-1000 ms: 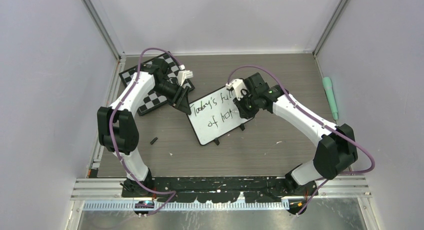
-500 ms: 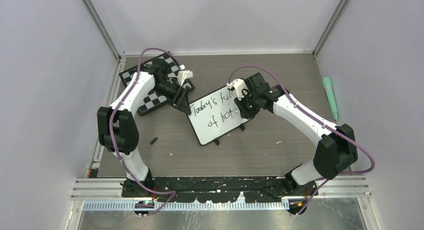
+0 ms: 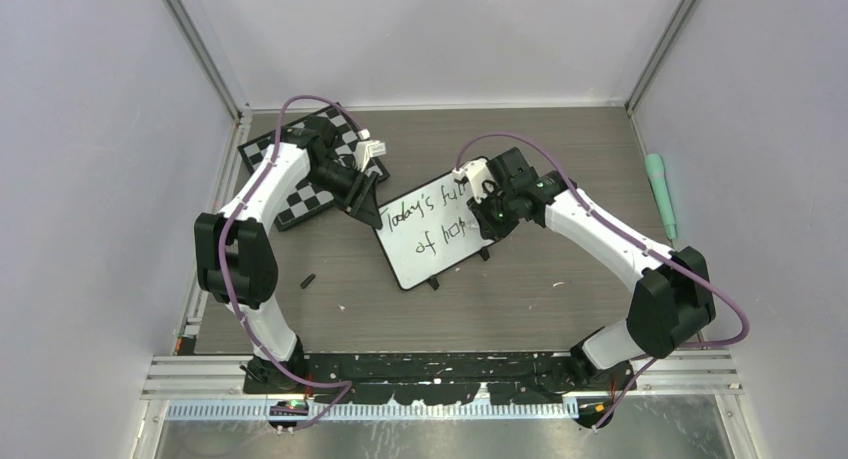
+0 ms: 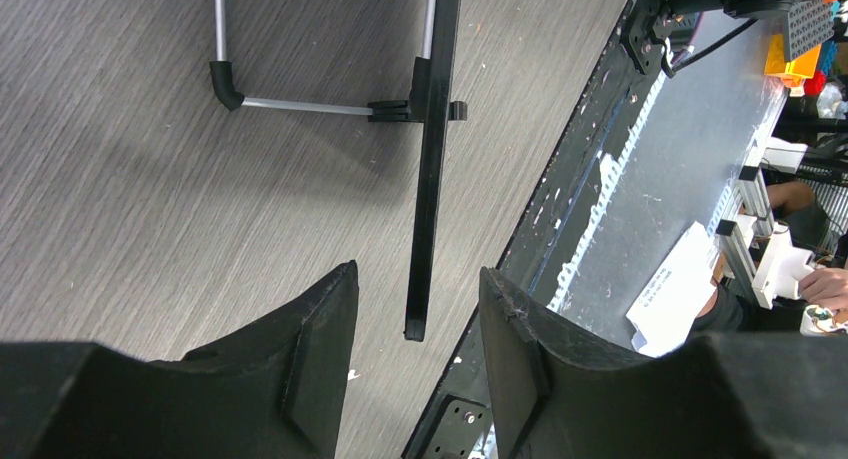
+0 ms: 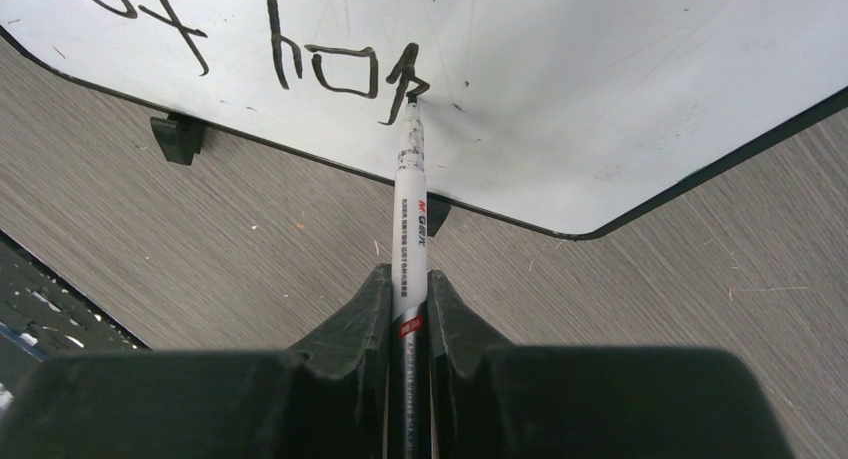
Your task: Write a sentence on the whiteboard
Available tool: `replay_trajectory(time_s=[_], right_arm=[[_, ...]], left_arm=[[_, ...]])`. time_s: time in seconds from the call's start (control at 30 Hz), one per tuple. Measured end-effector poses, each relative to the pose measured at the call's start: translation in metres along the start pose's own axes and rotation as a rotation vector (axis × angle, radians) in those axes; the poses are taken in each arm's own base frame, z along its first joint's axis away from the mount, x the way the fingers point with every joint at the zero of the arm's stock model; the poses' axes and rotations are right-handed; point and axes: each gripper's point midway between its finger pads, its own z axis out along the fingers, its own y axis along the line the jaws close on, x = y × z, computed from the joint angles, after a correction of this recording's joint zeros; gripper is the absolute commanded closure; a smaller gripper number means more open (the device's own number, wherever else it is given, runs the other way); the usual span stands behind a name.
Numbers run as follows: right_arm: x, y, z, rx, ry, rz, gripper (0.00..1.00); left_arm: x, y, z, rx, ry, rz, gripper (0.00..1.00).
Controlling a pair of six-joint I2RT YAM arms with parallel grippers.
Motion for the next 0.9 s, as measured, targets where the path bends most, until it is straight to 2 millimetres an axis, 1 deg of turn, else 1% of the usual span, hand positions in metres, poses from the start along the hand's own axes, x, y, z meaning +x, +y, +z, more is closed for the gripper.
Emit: replay_trajectory(time_s=[0.2,0.43,0.7,0.9], right_arm=[[0.004,0.004,0.002,-0.008,0.012,0.001,1.00],[0.004,0.005,0.002,-0.009,0.013,-0.002,1.00],[-0.003,0.002,-0.014,0.010,-0.040,0.001,1.00],[-0.003,0.000,-0.014,0.015,-0.036,0.003,1.00]], left_arm=[[0.000,0.000,0.000,0.000,0.000,0.000,0.50],[0.000,0.000,0.000,0.000,0.000,0.000,0.50],[0.000,0.000,0.000,0.000,0.000,0.000,0.50],[0.000,0.000,0.000,0.000,0.000,0.000,0.50]])
